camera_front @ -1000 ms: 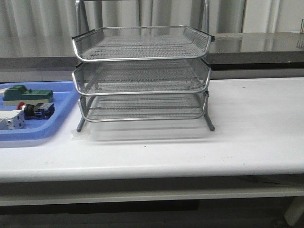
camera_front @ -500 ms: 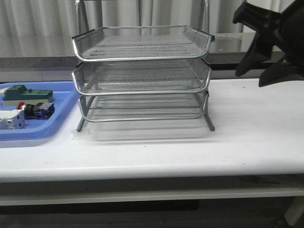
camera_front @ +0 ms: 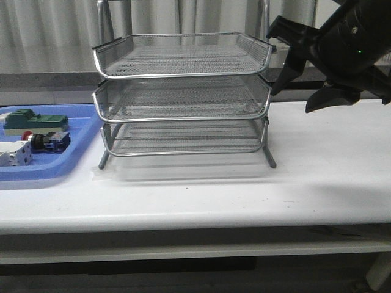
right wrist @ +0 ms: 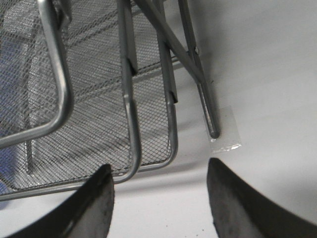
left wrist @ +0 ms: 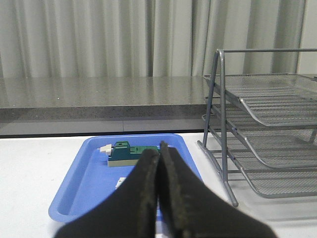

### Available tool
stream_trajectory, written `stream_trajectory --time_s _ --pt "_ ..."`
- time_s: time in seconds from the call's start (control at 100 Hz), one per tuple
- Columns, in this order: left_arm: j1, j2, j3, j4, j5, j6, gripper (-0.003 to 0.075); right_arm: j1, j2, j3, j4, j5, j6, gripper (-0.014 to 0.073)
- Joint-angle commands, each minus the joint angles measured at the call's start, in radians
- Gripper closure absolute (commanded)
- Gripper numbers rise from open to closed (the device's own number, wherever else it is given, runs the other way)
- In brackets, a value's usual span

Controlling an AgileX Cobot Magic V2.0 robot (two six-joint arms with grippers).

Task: Place button on rack with both arms
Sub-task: 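Reach the right gripper to the middle wire tray's front edge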

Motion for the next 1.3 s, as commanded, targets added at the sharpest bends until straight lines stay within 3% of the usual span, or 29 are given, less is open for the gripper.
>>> stream_trajectory --time_s 0.0,0.41,1.03,1.16,1.29 --pt "0.003 -0.034 0.046 -0.008 -0.085 -0.011 0.0741 0.002 -0.019 -0.046 0.017 -0.056 -0.009 0.016" --pt "0.003 -0.034 0.046 -0.008 -0.085 -0.011 0.0741 0.04 0.077 -0.131 0.031 -0.06 -0.009 0.016" --pt "0.003 -0.034 0.046 -0.008 -0.085 -0.011 0.0741 0.04 0.092 -0.132 0.04 -0.044 -0.009 0.016" --pt "0.003 -0.034 0.046 -0.008 -0.085 -0.011 0.0741 0.034 0.092 -0.132 0.09 -0.043 -0.025 0.016" --pt "0.003 -0.034 0.046 -0.008 -0.085 -0.011 0.0741 0.028 0.092 -0.132 0.23 -0.043 -0.169 0.016"
